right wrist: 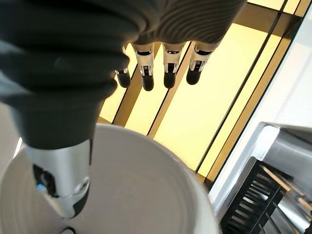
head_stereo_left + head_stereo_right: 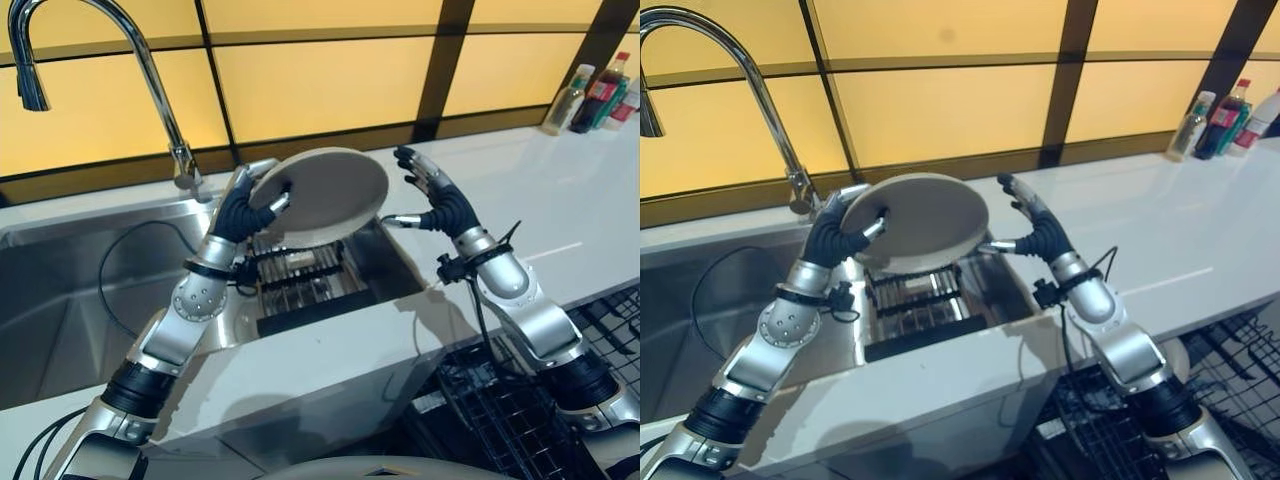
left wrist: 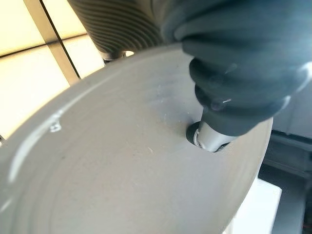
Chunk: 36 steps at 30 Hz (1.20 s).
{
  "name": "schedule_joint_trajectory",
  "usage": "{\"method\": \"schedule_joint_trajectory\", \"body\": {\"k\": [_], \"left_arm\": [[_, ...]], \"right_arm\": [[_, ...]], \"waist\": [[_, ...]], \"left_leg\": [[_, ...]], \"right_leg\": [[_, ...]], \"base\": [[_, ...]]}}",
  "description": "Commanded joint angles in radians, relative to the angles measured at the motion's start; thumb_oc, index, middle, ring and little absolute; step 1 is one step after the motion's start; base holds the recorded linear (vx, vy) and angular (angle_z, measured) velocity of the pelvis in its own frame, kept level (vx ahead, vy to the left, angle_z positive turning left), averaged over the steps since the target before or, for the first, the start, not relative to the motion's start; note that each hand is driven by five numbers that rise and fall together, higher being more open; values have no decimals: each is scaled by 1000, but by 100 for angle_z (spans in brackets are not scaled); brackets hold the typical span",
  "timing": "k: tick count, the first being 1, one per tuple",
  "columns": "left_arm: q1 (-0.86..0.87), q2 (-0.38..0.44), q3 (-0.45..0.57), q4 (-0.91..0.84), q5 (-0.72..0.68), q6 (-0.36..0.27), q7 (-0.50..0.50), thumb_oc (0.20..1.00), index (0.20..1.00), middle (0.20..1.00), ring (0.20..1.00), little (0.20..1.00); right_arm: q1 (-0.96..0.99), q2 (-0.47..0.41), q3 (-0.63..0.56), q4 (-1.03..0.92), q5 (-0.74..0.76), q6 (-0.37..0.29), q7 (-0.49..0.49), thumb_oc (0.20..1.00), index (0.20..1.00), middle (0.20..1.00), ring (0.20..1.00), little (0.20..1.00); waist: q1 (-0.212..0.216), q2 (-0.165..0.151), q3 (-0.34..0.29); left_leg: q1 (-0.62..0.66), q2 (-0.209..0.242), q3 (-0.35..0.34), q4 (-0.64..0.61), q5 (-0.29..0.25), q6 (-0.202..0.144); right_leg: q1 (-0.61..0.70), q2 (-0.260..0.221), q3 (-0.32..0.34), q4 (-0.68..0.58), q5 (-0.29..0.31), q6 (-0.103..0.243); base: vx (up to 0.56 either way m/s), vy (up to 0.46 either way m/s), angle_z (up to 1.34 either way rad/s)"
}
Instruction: Pick up plates and place into dishwasher.
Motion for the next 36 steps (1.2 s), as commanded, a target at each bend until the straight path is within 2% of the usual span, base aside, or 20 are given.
{"method": "schedule_joint_trajectory", "body": {"k": [1, 7, 14, 16, 19, 23, 24, 25, 36], "left_arm": [[-114, -7, -70, -45, -59, -82, -100, 200, 200, 200, 200, 200], [-131, 26, -91, -45, -95, -79, -144, 200, 200, 200, 200, 200], [-126, 14, -99, -62, -73, -83, -154, 200, 200, 200, 200, 200], [-131, 16, -101, -58, -73, -78, -149, 200, 200, 200, 200, 200], [-122, 30, -82, -59, -84, -81, -162, 200, 200, 200, 200, 200], [-115, 49, -81, -59, -91, -71, -161, 200, 200, 200, 200, 200], [-116, 49, -85, -54, -89, -70, -156, 200, 200, 200, 200, 200], [-115, 48, -87, -51, -84, -71, -154, 200, 200, 200, 200, 200], [-103, 41, -80, -41, -76, -79, -153, 200, 200, 200, 200, 200]], "right_arm": [[-142, 18, 31, -26, 34, -36, -28, 1000, 1000, 1000, 1000, 1000], [-141, 5, 46, -27, 43, -24, -38, 1000, 1000, 1000, 1000, 1000], [-124, 8, 40, -41, 48, -18, -14, 1000, 1000, 1000, 1000, 1000], [-125, 0, 46, -41, 54, 15, 23, 1000, 1000, 1000, 1000, 1000], [-106, -45, 63, -34, 47, 95, 183, 1000, 1000, 1000, 1000, 1000], [-104, -126, 76, -33, 105, 106, 221, 1000, 1000, 1000, 1000, 1000], [-109, -129, 79, -26, 115, 104, 222, 649, 649, 649, 649, 649], [-114, -129, 79, -23, 125, 102, 220, 200, 200, 200, 200, 200], [-103, -118, 84, -16, 87, 114, 293, 200, 200, 200, 200, 200]], "waist": [[17, -13, -24], [14, -8, -30], [12, -8, -33], [9, -9, -34], [6, -13, -35], [3, -25, -36], [3, -27, -35], [3, -28, -34], [3, -29, -32]], "left_leg": [[-89, -93, 33, 38, -51, 99], [-88, -94, 36, 29, -47, 101], [-93, -95, 34, 27, -45, 104], [-95, -95, 36, 27, -44, 104], [-95, -94, 40, 24, -42, 103], [-95, -91, 44, 19, -35, 101], [-95, -90, 44, 18, -34, 100], [-95, -90, 44, 18, -34, 100], [-86, -88, 41, 15, -36, 100]], "right_leg": [[78, 49, -33, 4, -168, 14], [71, 47, -28, 4, -165, 18], [61, 45, -26, 4, -159, 21], [60, 44, -25, 4, -159, 22], [58, 43, -26, 4, -158, 23], [60, 44, -29, 4, -156, 23], [60, 45, -29, 4, -155, 23], [61, 45, -30, 4, -155, 23], [68, 48, -24, 4, -159, 21]], "base": [[0, 0, 0], [0, 0, 0], [0, 0, 0], [0, 0, 0], [0, 0, 0], [-1, -8, 1], [0, 0, 0], [0, 0, 0], [0, 0, 0]]}}
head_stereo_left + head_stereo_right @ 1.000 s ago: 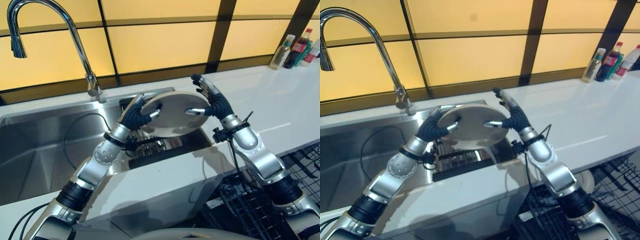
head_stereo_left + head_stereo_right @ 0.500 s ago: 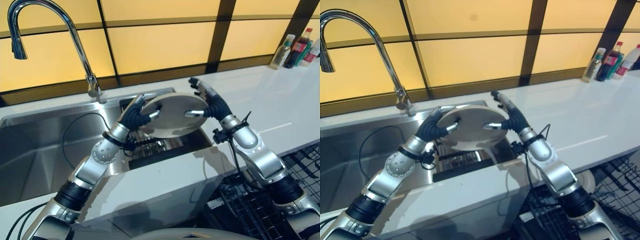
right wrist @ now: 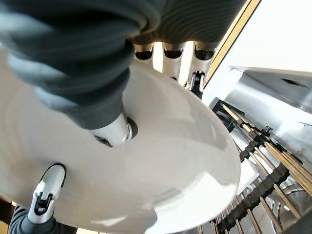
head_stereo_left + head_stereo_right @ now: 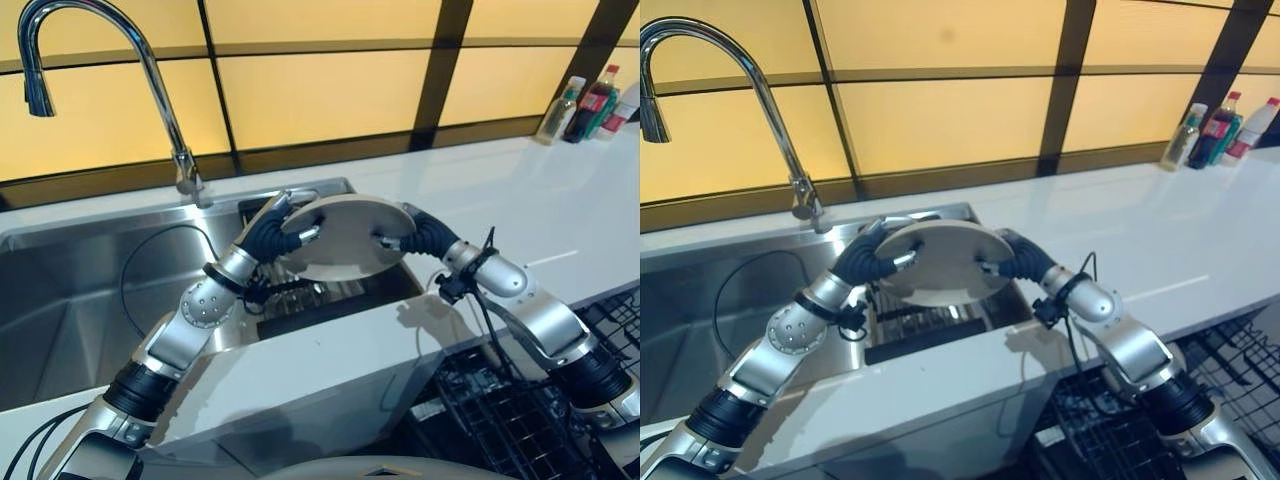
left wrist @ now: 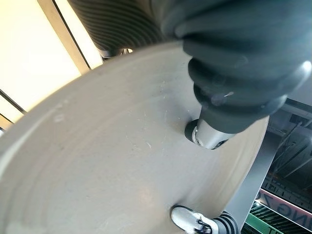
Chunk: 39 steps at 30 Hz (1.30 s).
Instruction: Pick up plates and place into dishwasher.
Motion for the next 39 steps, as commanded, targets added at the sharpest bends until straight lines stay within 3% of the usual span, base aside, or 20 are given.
{"method": "schedule_joint_trajectory", "body": {"k": [1, 15, 16, 30, 39], "left_arm": [[-99, 6, -29, -46, -34, -69, 19, 200, 200, 200, 200, 200], [-74, -18, -14, -37, -48, -52, 22, 200, 200, 200, 200, 200], [-72, -20, -13, -34, -48, -45, 35, 1000, 1000, 1000, 1000, 1000], [-60, -79, 31, 6, -92, 13, 102, 1000, 1000, 1000, 1000, 1000], [-50, -82, 61, 38, -121, 23, 126, 1000, 1000, 1000, 1000, 1000]], "right_arm": [[-78, 1, 6, -13, -9, -24, 14, 200, 200, 200, 200, 200], [-53, 38, -25, 2, -32, -37, -26, 200, 200, 200, 200, 200], [-50, 38, -28, 4, -35, -40, -30, 200, 200, 200, 200, 200], [-51, 51, -131, 24, -117, -73, -174, 200, 200, 200, 200, 200], [-64, -11, -223, 36, -194, -98, -257, 200, 200, 200, 200, 200]], "waist": [[5, -14, -3], [6, -12, -2], [5, -12, -2], [-23, -8, 1], [-45, -12, 2]], "left_leg": [[-81, -87, 42, 14, -36, 100], [-75, -85, 44, 9, -35, 99], [-75, -85, 45, 8, -35, 99], [-62, -71, 77, 6, -41, 95], [-52, -62, 102, 17, -53, 95]], "right_leg": [[72, 50, -22, 4, -152, 17], [75, 51, -22, 4, -155, 17], [75, 51, -22, 4, -155, 17], [81, 54, -17, 4, -157, 13], [81, 58, 6, 4, -158, 11]], "base": [[0, 0, 0], [-5, 0, 0], [-39, -4, 0], [-45, -4, 0], [-30, -2, -5]]}}
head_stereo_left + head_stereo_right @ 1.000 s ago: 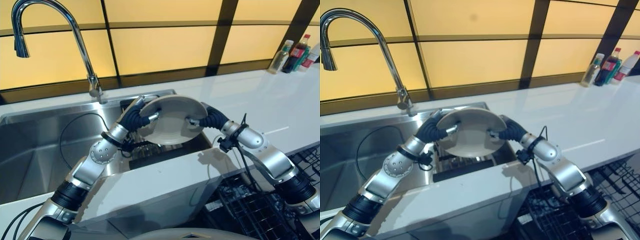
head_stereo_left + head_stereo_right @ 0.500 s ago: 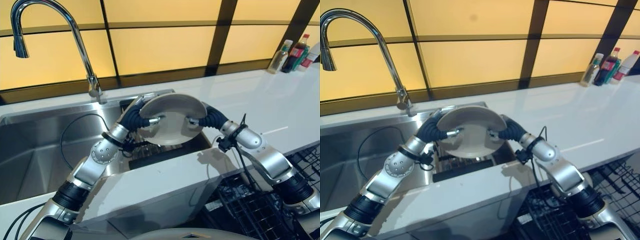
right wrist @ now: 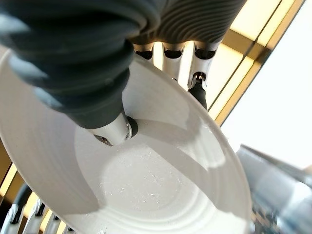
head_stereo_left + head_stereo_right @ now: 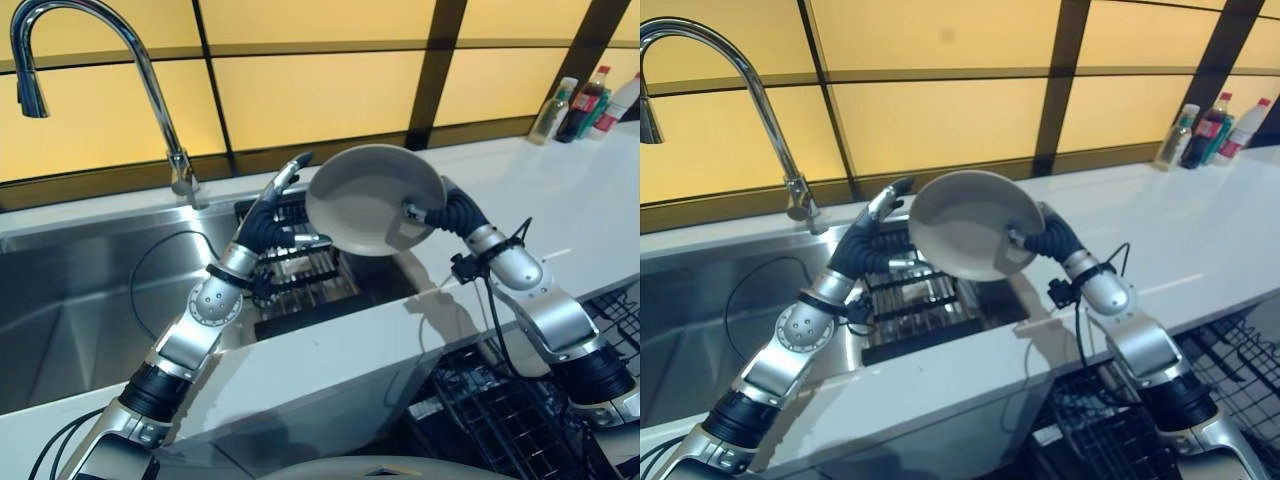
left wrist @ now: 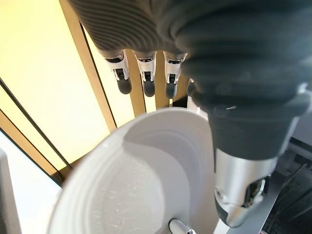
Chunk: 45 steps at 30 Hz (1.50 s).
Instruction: Pick up plates and place into dishwasher.
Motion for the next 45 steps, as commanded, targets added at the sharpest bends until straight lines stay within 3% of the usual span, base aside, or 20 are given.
{"method": "schedule_joint_trajectory", "body": {"k": [1, 10, 17, 24, 32, 38, 45], "left_arm": [[-54, 4, 39, 39, -42, -26, 44, 1000, 1000, 1000, 1000, 1000], [2, 32, 144, 63, -114, 5, 60, 1000, 1000, 1000, 1000, 1000], [77, 68, 270, 110, -165, 15, 39, 1000, 1000, 1000, 1000, 1000], [119, 81, 352, 110, -174, 54, 18, 1000, 1000, 1000, 1000, 1000], [156, 90, 401, 120, -163, 78, -6, 1000, 1000, 1000, 1000, 1000], [138, 104, 392, 129, -163, 83, 4, 1000, 1000, 1000, 1000, 1000], [132, 127, 372, 127, -161, 118, -4, 1000, 1000, 1000, 1000, 1000]], "right_arm": [[-81, -53, -93, 14, -62, -85, -91, 200, 200, 200, 200, 200], [24, -143, -308, 43, -205, -84, -270, 200, 200, 200, 200, 200], [227, -129, -492, 105, -212, -116, -345, 200, 200, 200, 200, 200], [298, -90, -531, 141, -228, -101, -384, 200, 200, 200, 200, 200], [322, -88, -552, 189, -225, -108, -441, 200, 200, 200, 200, 200], [278, -124, -521, 264, -242, -111, -508, 200, 200, 200, 200, 200], [280, -166, -528, 295, -267, -63, -576, 200, 200, 200, 200, 200]], "waist": [[-19, -9, 3], [-56, -4, 0], [-92, 8, -1], [-112, 13, 8], [-138, 20, 64], [-141, 20, 136], [-144, 24, 189]], "left_leg": [[-56, -62, 77, 23, -53, 95], [-52, -63, 91, 11, -58, 99], [-59, -70, 105, 5, -62, 106], [-61, -80, 126, 28, -78, 120], [-78, -71, 170, 119, -130, 141], [-150, -49, 188, 254, -168, 147], [-187, -29, 182, 350, -214, 147]], "right_leg": [[88, 55, -6, 4, -159, 10], [65, 63, 36, 4, -152, 13], [42, 67, 68, 4, -142, 19], [22, 62, 97, 10, -132, 23], [-22, 47, 116, 75, -143, 34], [-92, 38, 129, 168, -162, 31], [-95, 49, 150, 213, -194, 37]], "base": [[-20, -8, -9], [-9, -21, -12], [23, -53, -20], [67, -106, -10], [42, -103, -10], [-28, -127, -6], [57, -117, -10]]}}
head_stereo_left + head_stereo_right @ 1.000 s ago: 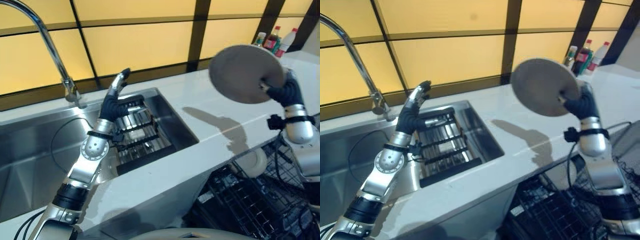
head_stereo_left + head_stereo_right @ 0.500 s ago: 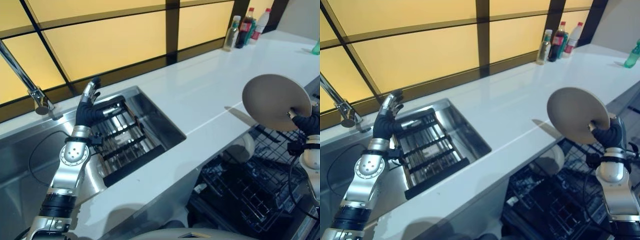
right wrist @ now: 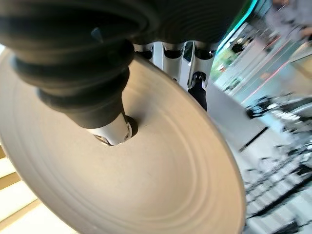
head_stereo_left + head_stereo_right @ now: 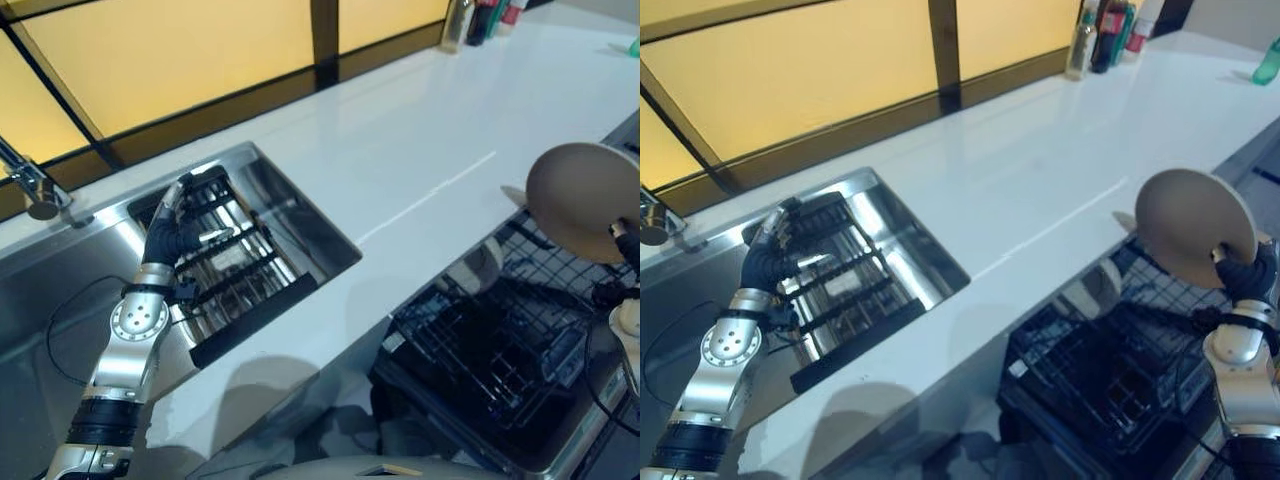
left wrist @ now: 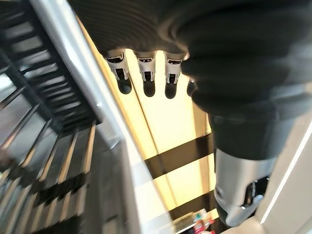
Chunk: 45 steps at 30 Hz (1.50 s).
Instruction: Pick up plates and place into dishwasher.
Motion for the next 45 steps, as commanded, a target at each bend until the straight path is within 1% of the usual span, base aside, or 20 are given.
{"method": "schedule_joint_trajectory", "body": {"k": [1, 7, 9, 12, 16, 20, 23, 25, 28, 32, 35, 37, 41, 44, 45], "left_arm": [[-52, 88, 19, -5, -16, -16, 1, 1000, 1000, 1000, 1000, 1000], [-67, 111, 5, 1, -17, -17, 17, 1000, 1000, 1000, 1000, 1000], [-95, 127, -17, 5, -21, -17, 48, 1000, 1000, 1000, 1000, 1000], [-158, 150, -49, 20, -31, -12, 86, 1000, 1000, 1000, 1000, 1000], [-226, 180, -75, 39, -51, -10, 133, 1000, 1000, 1000, 1000, 1000], [-269, 183, -102, 61, -67, -20, 184, 1000, 1000, 1000, 1000, 1000], [-281, 176, -117, 65, -66, -29, 214, 1000, 1000, 1000, 1000, 1000], [-287, 175, -126, 65, -63, -35, 226, 1000, 1000, 1000, 1000, 1000], [-293, 184, -134, 48, -70, -38, 250, 1000, 1000, 1000, 1000, 1000], [-307, 207, -139, 48, -93, -41, 261, 1000, 1000, 1000, 1000, 1000], [-319, 219, -142, 54, -108, -43, 267, 1000, 1000, 1000, 1000, 1000], [-324, 227, -145, 50, -114, -38, 272, 1000, 1000, 1000, 1000, 1000], [-336, 245, -154, 40, -114, -34, 271, 1000, 1000, 1000, 1000, 1000], [-342, 252, -162, 41, -115, -38, 275, 1000, 1000, 1000, 1000, 1000], [-349, 255, -166, 42, -118, -36, 277, 1000, 1000, 1000, 1000, 1000]], "right_arm": [[-58, -85, -49, -3, -66, -21, -84, 200, 200, 200, 200, 200], [-42, -93, -60, 23, -59, -24, -129, 200, 200, 200, 200, 200], [-69, -107, -42, 40, -21, -31, -147, 200, 200, 200, 200, 200], [-133, -139, -13, 78, 0, -36, -165, 200, 200, 200, 200, 200], [-209, -195, 22, 120, 9, -44, -187, 200, 200, 200, 200, 200], [-279, -255, 44, 164, 21, -78, -228, 200, 200, 200, 200, 200], [-333, -285, 58, 186, 17, -97, -268, 200, 200, 200, 200, 200], [-361, -299, 68, 199, 13, -102, -291, 200, 200, 200, 200, 200], [-414, -325, 86, 221, -2, -95, -342, 200, 200, 200, 200, 200], [-478, -358, 108, 262, -17, -82, -372, 200, 200, 200, 200, 200], [-530, -377, 141, 291, -29, -72, -364, 200, 200, 200, 200, 200], [-556, -382, 166, 294, -44, -51, -351, 200, 200, 200, 200, 200], [-582, -388, 207, 309, -78, -30, -343, 200, 200, 200, 200, 200], [-598, -398, 234, 328, -131, -25, -342, 200, 200, 200, 200, 200], [-615, -407, 251, 338, -161, -14, -337, 200, 200, 200, 200, 200]], "waist": [[-10, -11, 15], [-23, 0, 57], [-31, 10, 85], [-45, 28, 124], [-67, 64, 173], [-83, 101, 213], [-87, 125, 237], [-87, 134, 247], [-84, 148, 273], [-75, 157, 299], [-69, 157, 315], [-64, 154, 315], [-52, 149, 315], [-40, 148, 315], [-36, 149, 315]], "left_leg": [[-162, -48, 17, 230, -127, 163], [-195, -39, 21, 284, -137, 159], [-232, -34, 24, 319, -141, 158], [-286, -27, 28, 359, -147, 152], [-362, -23, 36, 406, -151, 146], [-425, -27, 32, 435, -147, 139], [-463, -35, 27, 443, -142, 137], [-482, -38, 25, 445, -139, 135], [-511, -35, 28, 446, -130, 132], [-545, -35, 16, 460, -124, 129], [-569, -34, 5, 471, -120, 127], [-588, -32, 2, 475, -116, 126], [-628, -31, -6, 472, -102, 124], [-654, -35, -14, 468, -92, 123], [-661, -38, -18, 467, -89, 122]], "right_leg": [[5, -2, -7, 168, -207, 53], [-7, -4, 4, 186, -210, 58], [-33, -7, 9, 204, -217, 58], [-75, -7, 18, 224, -227, 54], [-145, -4, 28, 251, -244, 45], [-201, 0, 39, 272, -256, 32], [-237, 4, 52, 277, -257, 22], [-252, 6, 56, 277, -256, 18], [-275, 6, 57, 271, -250, 6], [-298, 7, 49, 275, -243, -7], [-316, 8, 43, 281, -237, -14], [-334, 7, 39, 282, -233, -17], [-373, 6, 30, 288, -224, -21], [-402, 3, 20, 297, -220, -22], [-411, 3, 20, 300, -220, -23]], "base": [[43, -137, -6], [-7, -96, -10], [-143, -59, -9], [-152, -38, -7], [-154, 8, -5], [-105, 41, -7], [-76, 49, -17], [-56, 15, -18], [-53, -1, -9], [-18, -11, -4], [-2, -11, -1], [-4, -44, -3], [-11, -57, 0], [-9, -51, 1], [-3, -48, 2]]}}
